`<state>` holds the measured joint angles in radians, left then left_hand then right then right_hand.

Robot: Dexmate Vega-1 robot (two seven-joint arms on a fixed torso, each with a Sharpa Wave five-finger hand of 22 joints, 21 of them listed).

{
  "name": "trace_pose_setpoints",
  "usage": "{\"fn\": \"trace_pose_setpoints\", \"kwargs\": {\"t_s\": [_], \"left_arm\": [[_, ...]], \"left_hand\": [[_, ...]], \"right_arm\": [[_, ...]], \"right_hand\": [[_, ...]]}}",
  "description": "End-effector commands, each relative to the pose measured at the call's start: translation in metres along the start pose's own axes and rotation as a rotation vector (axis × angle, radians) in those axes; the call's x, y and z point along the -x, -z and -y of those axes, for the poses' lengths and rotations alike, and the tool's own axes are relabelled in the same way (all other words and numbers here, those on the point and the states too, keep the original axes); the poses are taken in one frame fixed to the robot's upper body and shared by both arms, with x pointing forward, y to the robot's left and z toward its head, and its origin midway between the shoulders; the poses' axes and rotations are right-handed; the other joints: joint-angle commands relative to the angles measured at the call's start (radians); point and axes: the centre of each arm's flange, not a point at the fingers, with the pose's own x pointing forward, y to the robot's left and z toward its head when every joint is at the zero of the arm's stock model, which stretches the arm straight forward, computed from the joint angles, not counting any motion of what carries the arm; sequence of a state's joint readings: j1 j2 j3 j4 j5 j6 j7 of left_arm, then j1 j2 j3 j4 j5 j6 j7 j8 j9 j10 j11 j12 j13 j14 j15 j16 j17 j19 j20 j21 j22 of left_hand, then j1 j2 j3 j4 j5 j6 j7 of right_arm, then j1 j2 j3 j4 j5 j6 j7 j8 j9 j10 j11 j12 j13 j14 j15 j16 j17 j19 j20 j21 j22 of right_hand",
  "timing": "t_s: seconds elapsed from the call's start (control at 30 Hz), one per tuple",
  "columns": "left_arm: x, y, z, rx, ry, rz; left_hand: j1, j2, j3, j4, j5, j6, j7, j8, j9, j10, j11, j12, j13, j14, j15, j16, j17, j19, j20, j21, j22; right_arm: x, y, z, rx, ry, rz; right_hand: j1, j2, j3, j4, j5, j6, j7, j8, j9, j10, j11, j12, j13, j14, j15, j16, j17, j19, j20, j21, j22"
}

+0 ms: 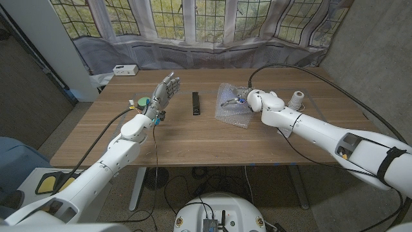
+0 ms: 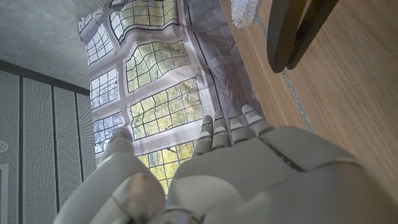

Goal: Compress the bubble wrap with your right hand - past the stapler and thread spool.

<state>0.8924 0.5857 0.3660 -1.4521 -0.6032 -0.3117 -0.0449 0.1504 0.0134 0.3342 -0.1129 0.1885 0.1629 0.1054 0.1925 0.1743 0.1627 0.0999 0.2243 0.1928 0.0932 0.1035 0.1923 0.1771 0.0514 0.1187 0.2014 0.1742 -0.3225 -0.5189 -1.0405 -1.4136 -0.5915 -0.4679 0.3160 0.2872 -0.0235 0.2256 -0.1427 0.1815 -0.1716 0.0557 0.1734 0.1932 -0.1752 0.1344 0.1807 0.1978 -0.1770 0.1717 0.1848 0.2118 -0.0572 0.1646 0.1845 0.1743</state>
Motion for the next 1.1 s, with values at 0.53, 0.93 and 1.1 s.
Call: {"fn": "trace_pose_setpoints", "kwargs": {"t_s": [0.53,0.93,1.1], "left_arm": [[0.004,0.001,0.001,0.009,-0.009,-0.006],[0.005,0.001,0.001,0.007,-0.003,-0.008],[0.006,0.002,0.002,0.008,0.000,-0.013]], "left_hand": [[0.004,0.007,0.005,-0.007,-0.002,0.017,0.002,0.002,0.005,0.009,-0.001,-0.004,0.003,0.006,-0.002,-0.003,0.003,-0.003,0.014,-0.002,0.006],[0.004,0.008,0.005,-0.008,-0.002,0.021,0.001,0.003,0.005,0.012,-0.001,-0.003,0.003,0.006,-0.002,-0.003,0.003,-0.002,0.020,-0.002,0.006],[0.004,0.008,0.004,-0.008,-0.002,0.022,0.001,0.003,0.005,0.013,0.000,-0.003,0.003,0.006,-0.002,-0.003,0.003,-0.002,0.020,-0.002,0.006]], "right_arm": [[-0.011,0.001,-0.018,0.024,-0.104,-0.044],[-0.010,0.002,-0.024,0.001,-0.078,-0.049],[-0.009,0.002,-0.025,-0.007,-0.055,-0.043]], "right_hand": [[0.039,-0.001,0.011,-0.014,0.010,-0.123,0.005,0.025,0.006,-0.142,0.006,0.021,0.005,-0.095,0.006,0.019,0.004,0.041,0.016,0.018,0.002],[0.205,0.012,0.073,-0.033,0.016,-0.031,0.017,0.055,0.004,-0.023,0.014,0.066,0.003,0.043,0.014,0.052,-0.007,0.214,0.037,0.047,-0.002],[0.266,0.010,0.092,-0.034,0.018,-0.003,0.019,0.056,0.003,0.024,0.005,0.081,0.002,0.088,0.005,0.055,-0.010,0.281,0.038,0.051,-0.003]]}}
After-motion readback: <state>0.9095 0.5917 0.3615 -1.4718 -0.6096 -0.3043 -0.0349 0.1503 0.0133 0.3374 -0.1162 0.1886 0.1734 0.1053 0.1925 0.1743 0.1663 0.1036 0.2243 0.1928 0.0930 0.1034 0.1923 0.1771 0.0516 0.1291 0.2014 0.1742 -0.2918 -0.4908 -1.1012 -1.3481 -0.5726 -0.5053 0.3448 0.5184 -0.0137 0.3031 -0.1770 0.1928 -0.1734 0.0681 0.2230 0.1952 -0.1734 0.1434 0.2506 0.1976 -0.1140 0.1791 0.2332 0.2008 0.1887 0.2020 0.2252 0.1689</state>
